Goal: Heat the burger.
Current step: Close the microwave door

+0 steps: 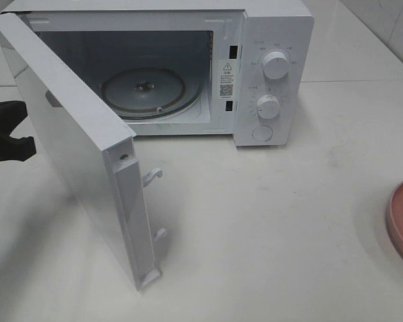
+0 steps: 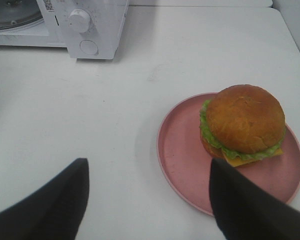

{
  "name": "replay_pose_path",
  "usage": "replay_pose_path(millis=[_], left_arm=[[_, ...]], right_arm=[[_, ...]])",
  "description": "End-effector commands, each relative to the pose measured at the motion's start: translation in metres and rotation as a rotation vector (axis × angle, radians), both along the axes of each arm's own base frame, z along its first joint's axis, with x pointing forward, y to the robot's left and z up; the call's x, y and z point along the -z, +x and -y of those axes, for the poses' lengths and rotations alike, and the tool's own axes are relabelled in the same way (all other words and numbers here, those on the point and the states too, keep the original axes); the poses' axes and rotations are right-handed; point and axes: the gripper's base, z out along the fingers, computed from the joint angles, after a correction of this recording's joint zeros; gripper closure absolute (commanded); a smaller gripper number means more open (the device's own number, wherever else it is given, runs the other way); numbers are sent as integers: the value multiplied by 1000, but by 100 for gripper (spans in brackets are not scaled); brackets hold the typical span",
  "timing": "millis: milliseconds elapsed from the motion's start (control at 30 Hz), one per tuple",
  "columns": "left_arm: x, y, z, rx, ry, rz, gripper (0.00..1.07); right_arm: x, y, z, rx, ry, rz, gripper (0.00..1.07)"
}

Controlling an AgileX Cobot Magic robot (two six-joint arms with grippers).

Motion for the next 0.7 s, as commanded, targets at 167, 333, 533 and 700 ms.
replay_pose_path(millis=[167, 333, 533, 700], left_arm=[[-4, 10, 28, 63, -37, 39, 107], [-3, 17, 45, 66, -66, 28, 107], [-1, 28, 67, 65, -64, 34, 107], [-1, 38, 85, 41, -82, 39, 107]], right_arm=[[0, -3, 0, 4, -1, 30, 42], [0, -3, 0, 4, -1, 30, 42], [0, -3, 0, 4, -1, 30, 42], [0, -3, 0, 4, -1, 30, 42]])
